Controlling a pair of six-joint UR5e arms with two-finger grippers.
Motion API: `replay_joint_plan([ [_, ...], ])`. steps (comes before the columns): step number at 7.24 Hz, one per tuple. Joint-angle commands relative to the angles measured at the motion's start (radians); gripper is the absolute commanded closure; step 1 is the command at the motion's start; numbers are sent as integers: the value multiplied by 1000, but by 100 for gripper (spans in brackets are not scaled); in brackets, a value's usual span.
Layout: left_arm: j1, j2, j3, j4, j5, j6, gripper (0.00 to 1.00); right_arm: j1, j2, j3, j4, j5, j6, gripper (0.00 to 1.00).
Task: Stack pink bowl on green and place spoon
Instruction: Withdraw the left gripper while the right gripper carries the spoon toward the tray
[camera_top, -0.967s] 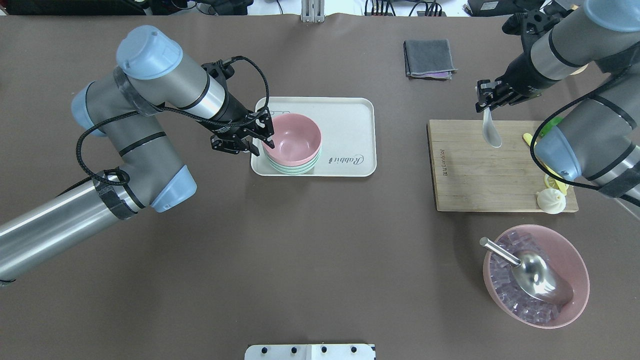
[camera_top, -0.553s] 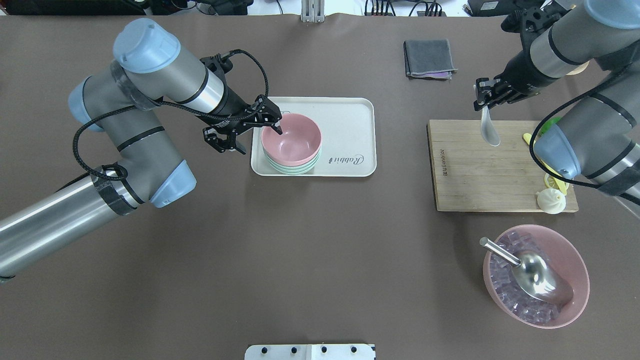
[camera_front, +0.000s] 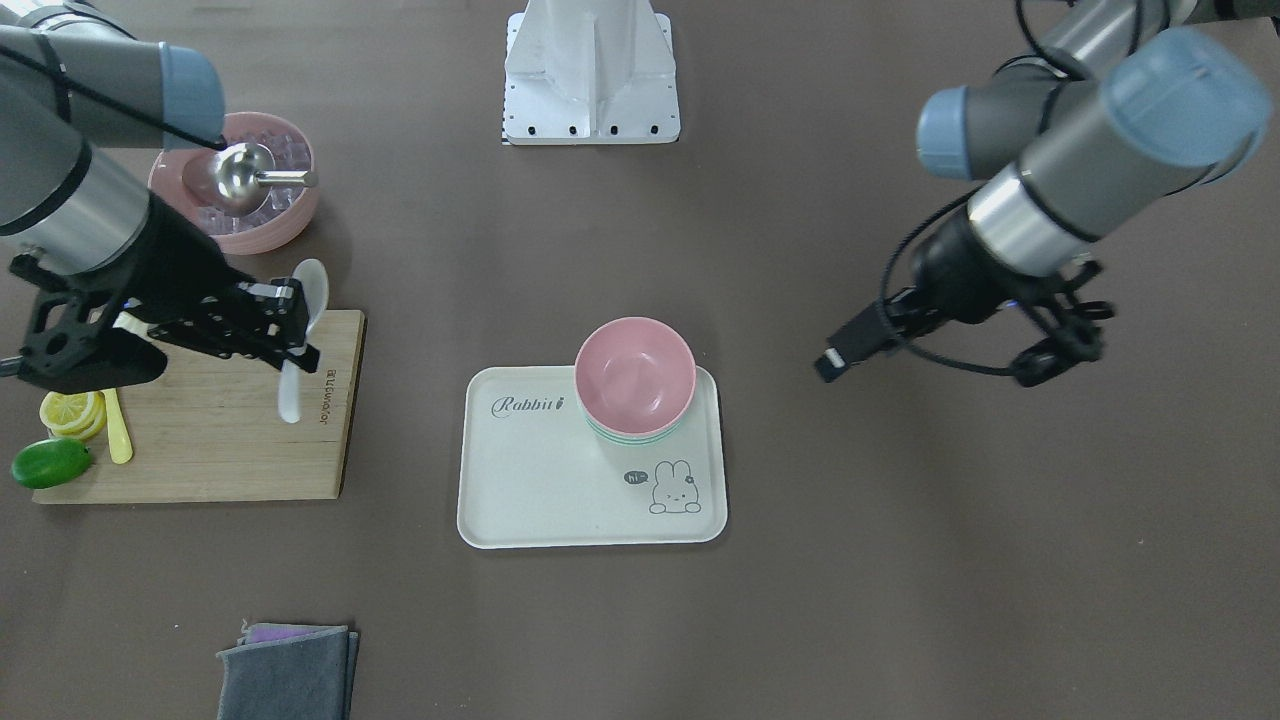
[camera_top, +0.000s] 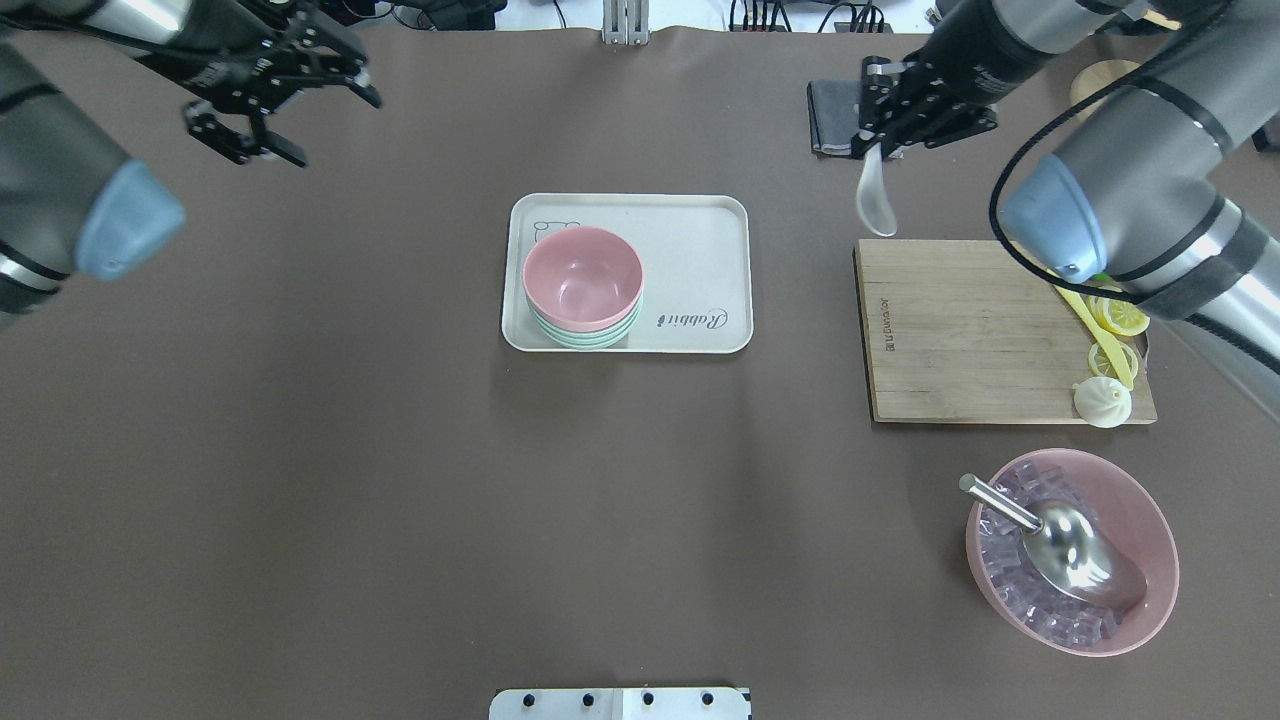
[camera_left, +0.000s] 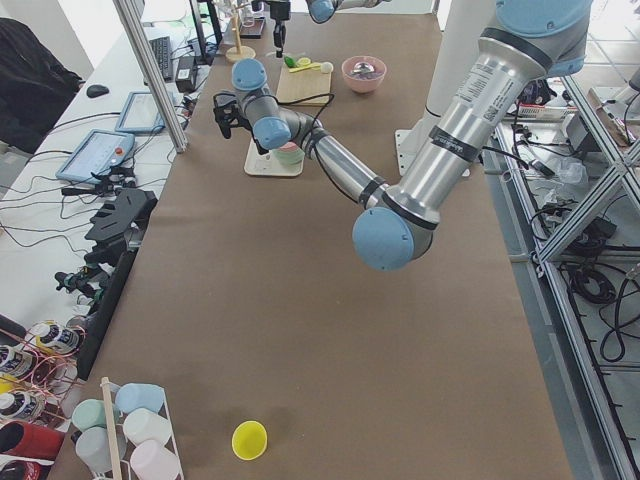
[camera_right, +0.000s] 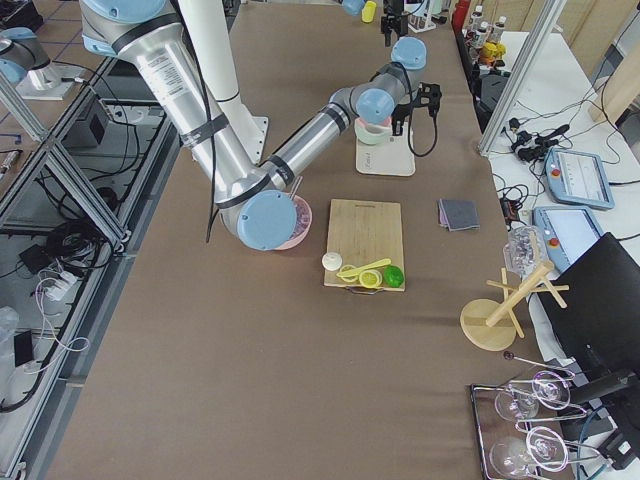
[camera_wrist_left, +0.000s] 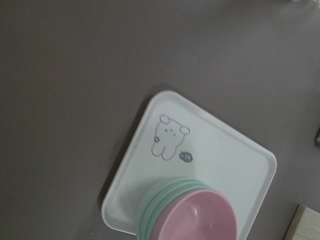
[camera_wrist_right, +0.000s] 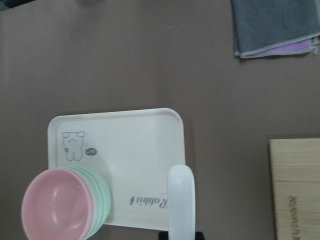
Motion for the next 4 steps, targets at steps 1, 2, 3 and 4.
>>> replay_joint_plan([
  [1, -195, 224, -68, 53, -12, 451, 2, -177, 136, -30, 21, -184, 167, 100],
  [2, -239, 313, -74, 53, -14, 614, 2, -237, 185, -116, 123, -268, 252, 100],
  [3, -265, 373, -74, 53, -14, 713, 2, -283, 228, -215, 223, -344, 306, 100],
  [4, -271, 394, -70, 53, -12, 740, 2, -311, 270, -294, 256, -408, 308, 100],
])
